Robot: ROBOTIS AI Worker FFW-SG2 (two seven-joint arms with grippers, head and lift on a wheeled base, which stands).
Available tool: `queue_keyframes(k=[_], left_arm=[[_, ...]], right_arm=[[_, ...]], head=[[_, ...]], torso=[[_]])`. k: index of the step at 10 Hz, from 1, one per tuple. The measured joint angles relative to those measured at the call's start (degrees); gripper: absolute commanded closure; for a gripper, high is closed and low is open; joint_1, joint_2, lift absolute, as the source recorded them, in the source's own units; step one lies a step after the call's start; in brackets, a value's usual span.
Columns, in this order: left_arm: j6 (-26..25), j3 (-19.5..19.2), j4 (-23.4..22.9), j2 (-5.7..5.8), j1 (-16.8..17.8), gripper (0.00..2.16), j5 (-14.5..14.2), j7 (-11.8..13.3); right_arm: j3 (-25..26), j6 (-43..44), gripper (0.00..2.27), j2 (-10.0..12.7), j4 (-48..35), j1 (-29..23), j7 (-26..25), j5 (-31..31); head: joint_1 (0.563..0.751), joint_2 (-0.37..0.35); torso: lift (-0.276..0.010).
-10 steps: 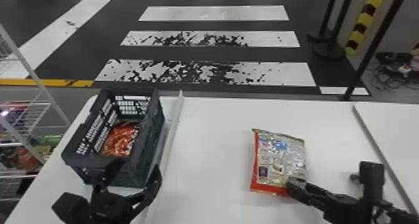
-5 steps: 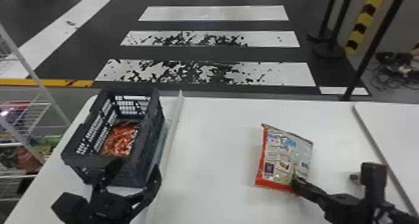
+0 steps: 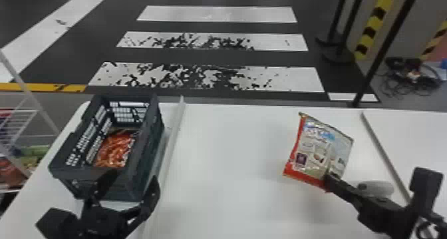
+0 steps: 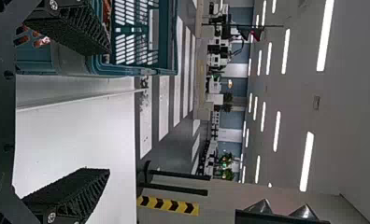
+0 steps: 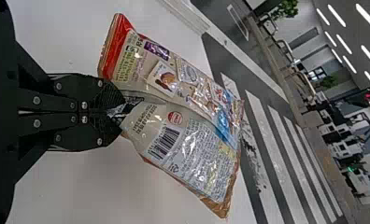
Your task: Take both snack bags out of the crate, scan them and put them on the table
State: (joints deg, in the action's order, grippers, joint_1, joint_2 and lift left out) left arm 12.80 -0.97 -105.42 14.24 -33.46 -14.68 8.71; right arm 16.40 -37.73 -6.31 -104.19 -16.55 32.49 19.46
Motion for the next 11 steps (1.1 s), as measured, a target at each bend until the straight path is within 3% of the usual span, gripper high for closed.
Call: queue_keyframes(k=[4, 6, 9, 11], left_arm=[[-0.1, 0.0, -0.1, 0.03, -0.1, 0.09, 0.0, 0.1], [-0.1, 0.0, -0.1, 0.14, -0.1, 0.09, 0.0, 0.1], [0.0, -0.1, 0.1, 0.18, -0.2, 0.09, -0.1, 0.1], [0.1, -0.2, 0.2, 0.18, -0.3, 0.09, -0.2, 0.1]], right_arm=[[13.6, -0.8, 2.26, 0.6, -1.0, 0.9, -2.0, 7.1], [19.9, -1.5, 2.26, -0.3, -0.1, 2.6, -4.4, 8.0], [23.1, -0.2, 2.26, -2.4, 3.3, 3.9, -13.2, 5.5], [22.7, 3.4, 2.26, -3.4, 7.4, 4.6, -17.7, 3.0]], head=[[0.695, -0.160], [0.695, -0.228], [0.695, -0.350], [0.695, -0.350]], torso=[[-0.092], [-0.092], [-0.092], [-0.092]])
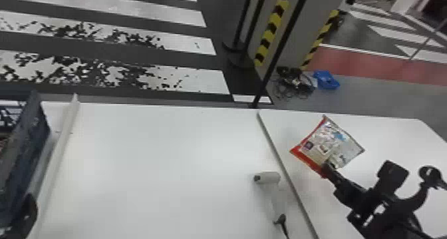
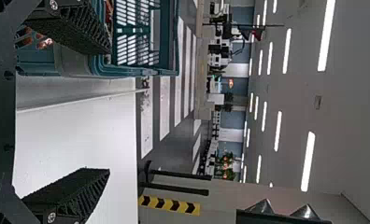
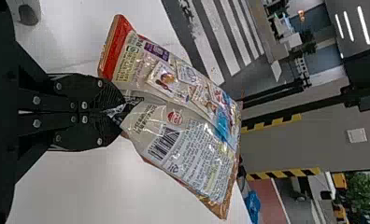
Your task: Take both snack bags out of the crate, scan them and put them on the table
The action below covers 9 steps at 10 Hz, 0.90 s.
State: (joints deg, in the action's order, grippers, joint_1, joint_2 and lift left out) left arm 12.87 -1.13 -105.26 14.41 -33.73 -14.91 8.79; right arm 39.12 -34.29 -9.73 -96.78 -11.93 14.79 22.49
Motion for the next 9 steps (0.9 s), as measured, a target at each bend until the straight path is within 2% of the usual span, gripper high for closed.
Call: queue_keyframes(k=[3, 6, 7, 8, 9], left_arm=[[0.0, -0.3, 0.1, 0.00, -0.2, 0.09, -0.2, 0.0], [0.1, -0.5, 0.1, 0.00, -0.3, 0.09, -0.4, 0.0], [0.2, -0.5, 0.1, 0.00, -0.2, 0.09, -0.4, 0.0], [0.2, -0.5, 0.1, 0.00, -0.2, 0.09, -0.4, 0.0], [0.2, -0.5, 0.1, 0.00, -0.2, 0.09, -0.4, 0.0]], right_arm=[[-0.6, 4.2, 2.26, -1.3, 6.5, 1.4, -5.1, -1.7], [-0.6, 5.5, 2.25, -2.2, 10.8, 2.2, -7.7, -2.0], [-0.6, 5.6, 1.75, -2.5, 11.8, 2.2, -8.2, -1.9], [-0.6, 6.4, 0.59, -2.7, 12.9, 2.3, -8.3, -1.7], [-0.6, 8.1, 0.00, -2.8, 13.7, 2.2, -8.2, -1.6]], head=[[0.695, -0.350], [0.695, -0.350], [0.695, -0.350], [0.695, -0.350], [0.695, -0.350]], torso=[[-0.092], [-0.092], [-0.092], [-0.092], [-0.092]])
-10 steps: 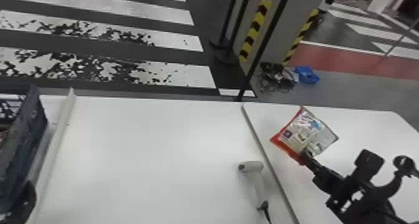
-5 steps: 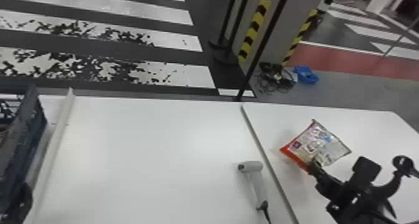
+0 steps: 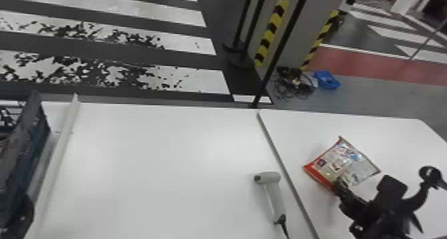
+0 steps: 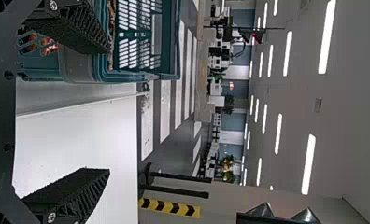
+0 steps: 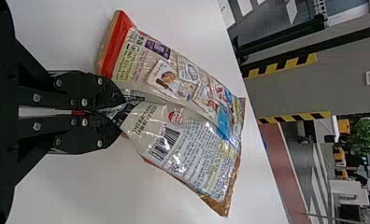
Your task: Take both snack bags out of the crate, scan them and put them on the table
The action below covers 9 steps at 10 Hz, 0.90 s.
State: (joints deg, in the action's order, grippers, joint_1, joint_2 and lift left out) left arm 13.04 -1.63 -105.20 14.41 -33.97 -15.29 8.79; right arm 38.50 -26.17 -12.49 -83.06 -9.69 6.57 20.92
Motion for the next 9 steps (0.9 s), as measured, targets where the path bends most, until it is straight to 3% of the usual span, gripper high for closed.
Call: queue_keyframes(k=[2, 5, 7, 9], left_arm=[[0.0, -0.1, 0.0, -0.06, -0.1, 0.09, 0.0, 0.1], [0.0, -0.4, -0.4, -0.19, -0.3, 0.09, 0.0, 0.4], [0.0, -0.4, -0.5, -0.36, -0.3, 0.09, 0.0, 0.6], [0.0, -0.5, -0.6, -0.39, -0.4, 0.09, 0.0, 0.7]], right_arm=[[0.7, 3.5, 0.04, 0.5, 0.3, -0.3, -1.4, 0.4], [1.9, 18.8, 0.06, 2.7, -2.3, -2.5, -2.8, 4.6], [1.7, 20.7, 0.07, 3.7, -5.8, -3.8, -2.8, 6.6], [-2.5, 24.7, 0.04, 5.5, -12.4, -7.6, -2.8, 5.8]], head=[[0.695, -0.350], [0.695, -0.350], [0.695, -0.350], [0.695, -0.350]], torso=[[-0.092], [-0.092], [-0.092], [-0.092]])
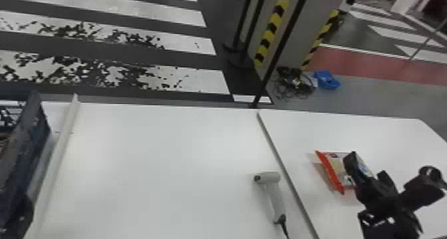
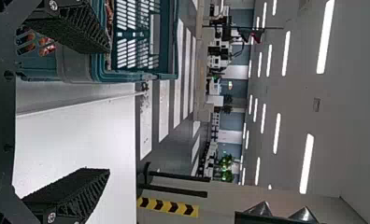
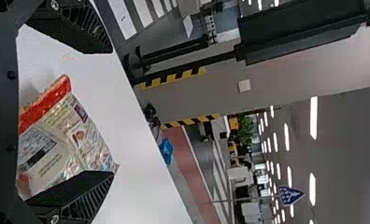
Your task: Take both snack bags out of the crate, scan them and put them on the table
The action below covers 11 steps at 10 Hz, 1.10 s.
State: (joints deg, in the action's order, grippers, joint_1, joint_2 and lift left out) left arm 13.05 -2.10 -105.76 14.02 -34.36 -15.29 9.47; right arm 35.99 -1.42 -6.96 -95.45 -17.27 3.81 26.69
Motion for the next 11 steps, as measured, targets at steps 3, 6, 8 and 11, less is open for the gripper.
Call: queue_keyframes(k=[3, 6, 8, 11], left_arm=[[0.0, 0.0, -0.6, -0.04, -0.1, 0.09, 0.0, 0.0], [-0.1, -0.5, -1.3, 0.08, -0.7, 0.09, 0.0, 0.0], [-0.3, -0.5, -1.3, 0.21, -0.7, 0.09, 0.0, 0.0], [-0.4, -0.3, -1.6, 0.31, -0.9, 0.09, 0.0, 0.0]], right_arm=[[-13.9, 9.2, 0.04, 1.5, -8.1, -5.9, -0.9, -8.6], [-27.6, 15.9, 0.04, 1.6, -8.9, -8.3, -7.0, -18.4], [-35.3, 19.5, 0.03, 1.7, -8.8, -10.2, -9.1, -22.1], [-43.7, 20.6, 0.03, 2.6, -8.1, -11.3, -17.6, -29.4]], head=[[0.695, -0.309], [0.695, -0.121], [0.695, -0.034], [0.695, 0.052]], torso=[[-0.092], [-0.092], [-0.092], [-0.092]])
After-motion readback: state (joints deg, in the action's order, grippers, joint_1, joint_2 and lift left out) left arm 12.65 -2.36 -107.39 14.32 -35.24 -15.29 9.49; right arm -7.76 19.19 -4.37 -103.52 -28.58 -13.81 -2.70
